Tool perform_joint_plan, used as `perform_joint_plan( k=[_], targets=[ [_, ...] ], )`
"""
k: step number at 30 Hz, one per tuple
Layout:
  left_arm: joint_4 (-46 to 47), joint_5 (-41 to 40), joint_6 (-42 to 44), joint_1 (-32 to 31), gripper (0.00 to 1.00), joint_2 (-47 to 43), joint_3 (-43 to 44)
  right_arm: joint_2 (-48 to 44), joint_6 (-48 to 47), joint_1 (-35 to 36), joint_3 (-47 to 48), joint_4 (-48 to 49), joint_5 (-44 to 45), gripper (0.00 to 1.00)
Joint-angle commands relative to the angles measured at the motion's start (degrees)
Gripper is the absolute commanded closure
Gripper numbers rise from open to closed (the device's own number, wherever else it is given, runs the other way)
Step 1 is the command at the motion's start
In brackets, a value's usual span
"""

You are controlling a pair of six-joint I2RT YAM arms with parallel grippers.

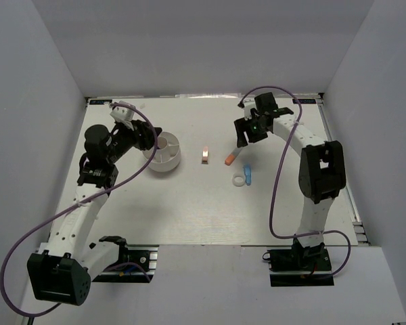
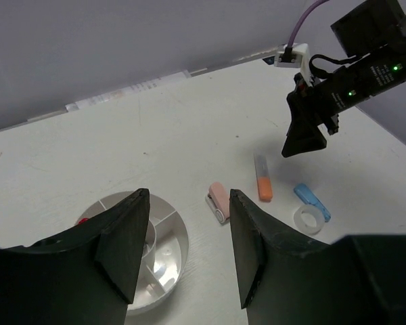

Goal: Sort the stationery into containers
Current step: Place the pen in the storage box, then pick up the pen from the center of the board.

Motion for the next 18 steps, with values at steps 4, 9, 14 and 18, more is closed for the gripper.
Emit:
perform_joint_plan(
  k=[4,9,14,18],
  targets=[
    [-4.55,0.49,-1.06,-0.18,0.39,-2.14,-0.5,4.44,-7.56,2.08,8.19,0.42,-0.56,0.29],
    [-4.64,0.58,-1.59,-0.18,0.39,-2.32,-1.46,6.38,0.76,1.9,7.7,0.15,8.77,0.32],
    [-3.67,0.49,-2.55,-0.18,0.39,-2.06,-2.17,3.13,16.04,4.1,1.46,1.11,12.47,0.35],
    [-3.32,0.14,-3.69,-0.18,0.39,-1.62,-2.34,3.21,20.1,5.59,1.0,1.99,12.47,0.32]
  ],
)
